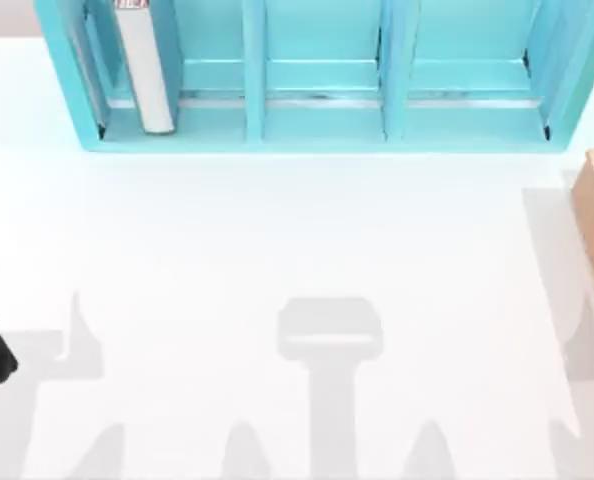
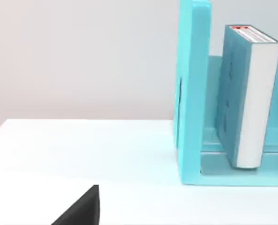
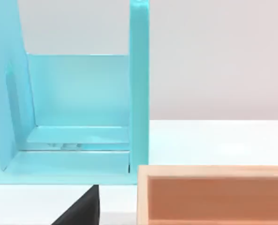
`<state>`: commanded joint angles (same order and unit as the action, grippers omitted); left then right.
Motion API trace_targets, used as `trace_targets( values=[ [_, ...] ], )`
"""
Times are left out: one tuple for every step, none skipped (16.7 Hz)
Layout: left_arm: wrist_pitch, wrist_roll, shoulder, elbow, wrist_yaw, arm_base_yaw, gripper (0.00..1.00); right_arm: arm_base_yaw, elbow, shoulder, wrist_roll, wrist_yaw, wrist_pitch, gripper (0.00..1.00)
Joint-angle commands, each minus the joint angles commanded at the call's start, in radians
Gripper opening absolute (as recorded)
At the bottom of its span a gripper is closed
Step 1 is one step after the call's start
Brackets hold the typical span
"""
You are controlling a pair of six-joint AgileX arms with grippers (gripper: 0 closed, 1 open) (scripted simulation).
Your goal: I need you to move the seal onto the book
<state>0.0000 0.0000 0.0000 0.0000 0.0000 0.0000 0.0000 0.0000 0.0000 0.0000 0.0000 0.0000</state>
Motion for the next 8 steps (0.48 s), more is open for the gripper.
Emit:
trace_targets(
  values=[
    [0.0,0.0,0.0,0.0,0.0,0.0,1.0,0.0,0.0,0.0,0.0,0.0,0.0,1.0],
    [0.0,0.0,0.0,0.0,0.0,0.0,1.0,0.0,0.0,0.0,0.0,0.0,0.0,1.0],
    [0.008,0.0,0.01,0.005,-0.002,-0.001,1.0,0.0,0.0,0.0,0.0,0.0,0.0,1.0],
    [0.023,0.001,0.031,0.014,-0.006,-0.004,1.0,0.0,0.0,0.0,0.0,0.0,0.0,1.0],
    [0.046,0.001,0.062,0.027,-0.011,-0.009,1.0,0.0,0.0,0.0,0.0,0.0,0.0,1.0],
    [0.075,0.001,0.104,0.044,-0.017,-0.016,1.0,0.0,0.0,0.0,0.0,0.0,0.0,1.0],
    [0.11,0.001,0.156,0.065,-0.025,-0.024,1.0,0.0,0.0,0.0,0.0,0.0,0.0,1.0],
    [0.151,0.002,0.219,0.088,-0.034,-0.034,1.0,0.0,0.0,0.0,0.0,0.0,0.0,1.0]
  ],
)
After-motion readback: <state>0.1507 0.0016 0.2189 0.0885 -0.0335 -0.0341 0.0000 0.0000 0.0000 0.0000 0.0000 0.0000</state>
